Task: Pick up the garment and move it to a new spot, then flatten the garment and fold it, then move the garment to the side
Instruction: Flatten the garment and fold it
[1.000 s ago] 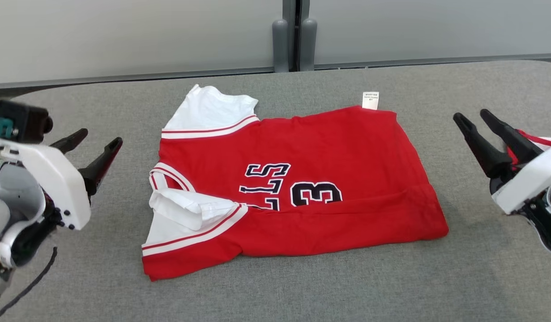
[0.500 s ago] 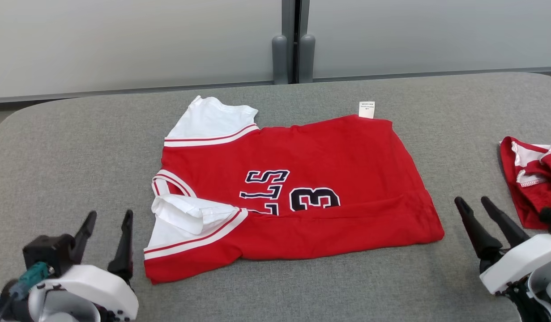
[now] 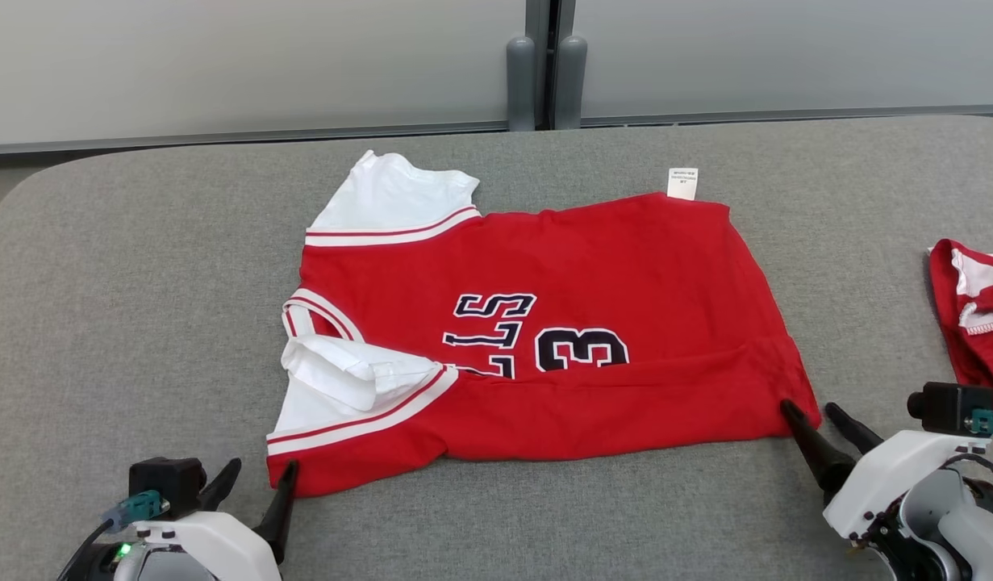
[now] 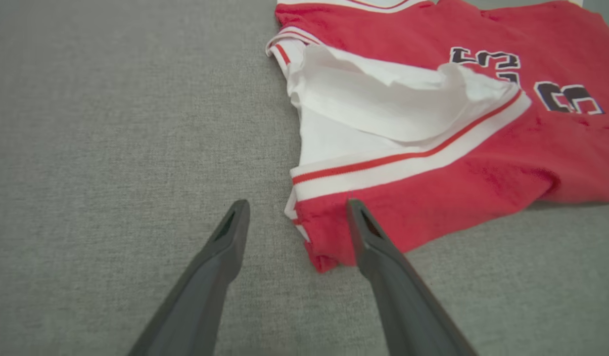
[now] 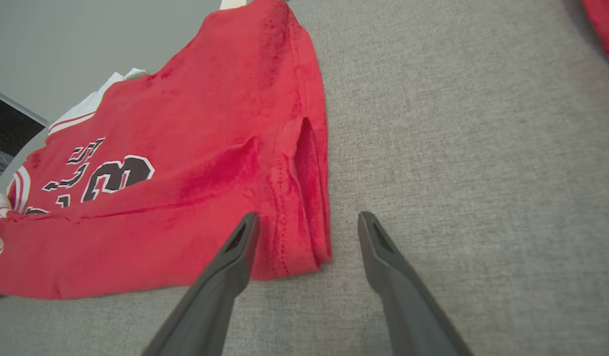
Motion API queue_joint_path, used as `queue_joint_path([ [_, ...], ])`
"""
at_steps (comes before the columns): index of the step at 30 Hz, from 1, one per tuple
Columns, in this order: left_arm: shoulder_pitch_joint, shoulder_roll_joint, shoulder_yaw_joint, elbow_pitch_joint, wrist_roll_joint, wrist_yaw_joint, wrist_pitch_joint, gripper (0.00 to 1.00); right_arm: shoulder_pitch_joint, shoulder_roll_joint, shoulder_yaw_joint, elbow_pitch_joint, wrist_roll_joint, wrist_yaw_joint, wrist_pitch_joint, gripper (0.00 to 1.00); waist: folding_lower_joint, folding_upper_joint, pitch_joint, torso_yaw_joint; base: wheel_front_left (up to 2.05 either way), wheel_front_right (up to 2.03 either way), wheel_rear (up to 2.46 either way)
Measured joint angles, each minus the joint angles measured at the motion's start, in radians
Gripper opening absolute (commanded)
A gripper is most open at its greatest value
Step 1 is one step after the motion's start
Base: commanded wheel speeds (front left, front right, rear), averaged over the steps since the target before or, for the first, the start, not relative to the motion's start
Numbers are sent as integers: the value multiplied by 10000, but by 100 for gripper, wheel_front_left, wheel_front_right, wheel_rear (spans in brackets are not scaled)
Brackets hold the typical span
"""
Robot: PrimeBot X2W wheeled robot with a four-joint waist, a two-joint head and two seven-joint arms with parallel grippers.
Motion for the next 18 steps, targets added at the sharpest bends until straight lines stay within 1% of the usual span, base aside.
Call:
queue_joint_path([
  [4, -219, -213, -128, 401, -132, -280, 265, 100, -198, 203, 36, 401, 94, 0, 268, 100, 0, 0, 83, 61, 0, 0, 0],
  [9, -404, -470, -230, 844, -403, -671, 706, 100, -381, 330, 105, 583, 253, 0, 462, 100, 0, 0, 142, 88, 0, 0, 0],
  [12, -493, -631, -274, 903, -568, -813, 940, 100, -486, 397, 184, 600, 272, 0, 552, 100, 0, 0, 158, 35, 0, 0, 0],
  [15, -497, -652, -255, 928, -779, -907, 1076, 100, -537, 430, 263, 596, 366, 0, 625, 100, 0, 0, 164, -4, 0, 0, 0],
  [16, -511, -654, -253, 949, -809, -918, 1129, 100, -557, 449, 291, 594, 384, 0, 654, 84, 0, 0, 160, -8, 0, 0, 0],
  [17, -524, -656, -257, 980, -819, -920, 1149, 90, -580, 460, 334, 591, 407, 0, 681, 50, 0, 0, 154, -11, 0, 0, 0],
  [18, -529, -660, -253, 1011, -834, -924, 1183, 49, -590, 479, 378, 587, 451, 0, 686, 41, 0, 0, 150, -11, 0, 0, 0],
])
